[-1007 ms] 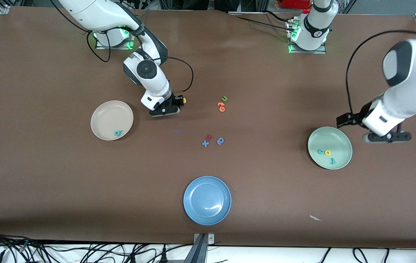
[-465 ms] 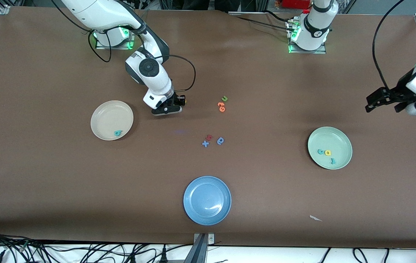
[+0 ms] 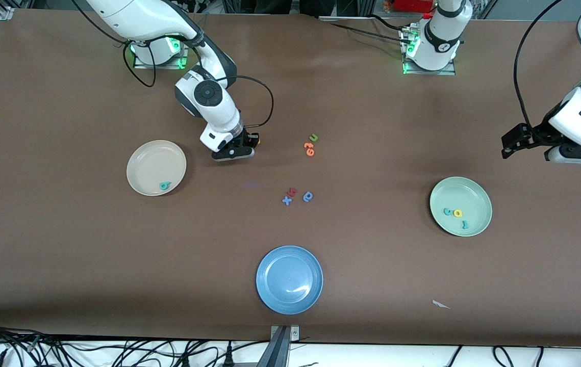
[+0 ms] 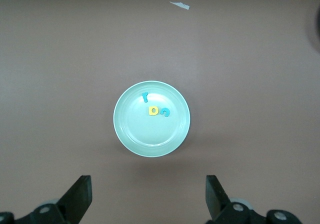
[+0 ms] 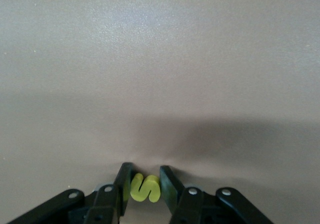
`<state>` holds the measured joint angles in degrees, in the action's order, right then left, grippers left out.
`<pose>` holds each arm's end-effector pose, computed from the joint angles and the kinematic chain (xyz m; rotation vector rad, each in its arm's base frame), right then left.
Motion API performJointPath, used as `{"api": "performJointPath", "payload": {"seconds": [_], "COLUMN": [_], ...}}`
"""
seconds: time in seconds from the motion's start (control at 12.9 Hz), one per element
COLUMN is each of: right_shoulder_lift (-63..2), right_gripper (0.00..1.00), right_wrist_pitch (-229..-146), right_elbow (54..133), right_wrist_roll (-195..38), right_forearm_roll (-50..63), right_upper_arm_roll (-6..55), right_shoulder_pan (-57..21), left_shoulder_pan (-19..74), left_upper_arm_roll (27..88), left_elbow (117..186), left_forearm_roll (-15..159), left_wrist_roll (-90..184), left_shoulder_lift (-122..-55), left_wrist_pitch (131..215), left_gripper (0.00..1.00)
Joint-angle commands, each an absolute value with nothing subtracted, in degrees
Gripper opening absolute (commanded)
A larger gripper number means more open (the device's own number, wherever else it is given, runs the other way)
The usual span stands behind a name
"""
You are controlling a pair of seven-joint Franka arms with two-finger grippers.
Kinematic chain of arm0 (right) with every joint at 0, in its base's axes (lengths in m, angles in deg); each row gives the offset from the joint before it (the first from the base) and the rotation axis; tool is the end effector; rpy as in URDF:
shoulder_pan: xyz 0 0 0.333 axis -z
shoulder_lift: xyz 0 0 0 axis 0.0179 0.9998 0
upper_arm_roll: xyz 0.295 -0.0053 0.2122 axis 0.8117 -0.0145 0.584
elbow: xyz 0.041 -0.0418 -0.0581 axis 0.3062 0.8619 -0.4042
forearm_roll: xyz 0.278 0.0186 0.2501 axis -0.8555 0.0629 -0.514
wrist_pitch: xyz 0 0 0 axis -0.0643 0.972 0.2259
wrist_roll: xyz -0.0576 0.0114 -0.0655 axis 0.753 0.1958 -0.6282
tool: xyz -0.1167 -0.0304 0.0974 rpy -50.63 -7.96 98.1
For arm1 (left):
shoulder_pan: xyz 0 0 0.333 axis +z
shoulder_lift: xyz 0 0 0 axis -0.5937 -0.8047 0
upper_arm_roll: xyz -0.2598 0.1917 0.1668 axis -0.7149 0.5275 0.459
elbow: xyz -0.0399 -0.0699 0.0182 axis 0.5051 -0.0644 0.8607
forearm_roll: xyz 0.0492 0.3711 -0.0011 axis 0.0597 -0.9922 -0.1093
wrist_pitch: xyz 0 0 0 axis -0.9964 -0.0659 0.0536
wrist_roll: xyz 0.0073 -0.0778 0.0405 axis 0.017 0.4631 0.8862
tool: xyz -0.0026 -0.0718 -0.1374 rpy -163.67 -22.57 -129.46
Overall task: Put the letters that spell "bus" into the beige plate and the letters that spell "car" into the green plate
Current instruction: 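Grasp the yellow s with the right gripper while the left returns to rest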
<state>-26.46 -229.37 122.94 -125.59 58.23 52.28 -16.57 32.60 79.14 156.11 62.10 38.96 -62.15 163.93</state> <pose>0.4368 0.3531 0.1825 -3.0353 -0.1755 -0.0162 0.5522 -0.0009 0.5428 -3.1224 0.0636 -0.1097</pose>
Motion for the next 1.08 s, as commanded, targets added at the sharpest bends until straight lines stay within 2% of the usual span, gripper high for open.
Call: {"api": "performJointPath", "payload": {"seconds": [0.0,0.23,0.39,0.7,0.85,0.93,1.01], "right_shoulder_lift": [-28.8,-35.3,-38.0,-40.0,-39.9,-39.9,-39.9], "right_gripper": [0.12,0.12,0.12,0.12,0.14,0.17,0.27], "right_wrist_pitch": [-226.8,-216.5,-212.9,-210.8,-210.8,-210.8,-210.9], "right_elbow": [122.5,122.5,122.7,123.1,123.1,123.3,123.5], "right_wrist_roll": [-125.4,-118.2,-111.4,-92.7,-87.2,-87.0,-87.8], "right_forearm_roll": [59.6,59.1,58.9,58.9,58.9,58.9,58.8], "right_upper_arm_roll": [50.7,50.5,49.4,48.2,48.1,48.1,48.1], "right_shoulder_pan": [-17.3,-14.5,-12.5,-2.3,1.3,1.6,1.6], "left_shoulder_pan": [32.9,32.9,32.8,32.6,32.6,32.6,32.6], "left_upper_arm_roll": [79.2,79.0,78.8,78.9,78.9,78.8,78.9], "left_elbow": [154.4,148.3,147.1,140.8,140.5,140.5,140.5], "left_forearm_roll": [60.8,61.3,60.9,61.0,61.0,61.0,61.0], "left_wrist_roll": [37.9,38.3,38.6,38.5,38.5,38.5,38.5], "left_shoulder_lift": [-62.4,-63.1,-63.1,-66.7,-66.8,-66.9,-66.9], "left_wrist_pitch": [162.4,155.9,152.1,146.6,146.0,146.0,146.1], "left_gripper": [1.0,1.0,1.0,1.0,1.0,1.0,1.0]}}
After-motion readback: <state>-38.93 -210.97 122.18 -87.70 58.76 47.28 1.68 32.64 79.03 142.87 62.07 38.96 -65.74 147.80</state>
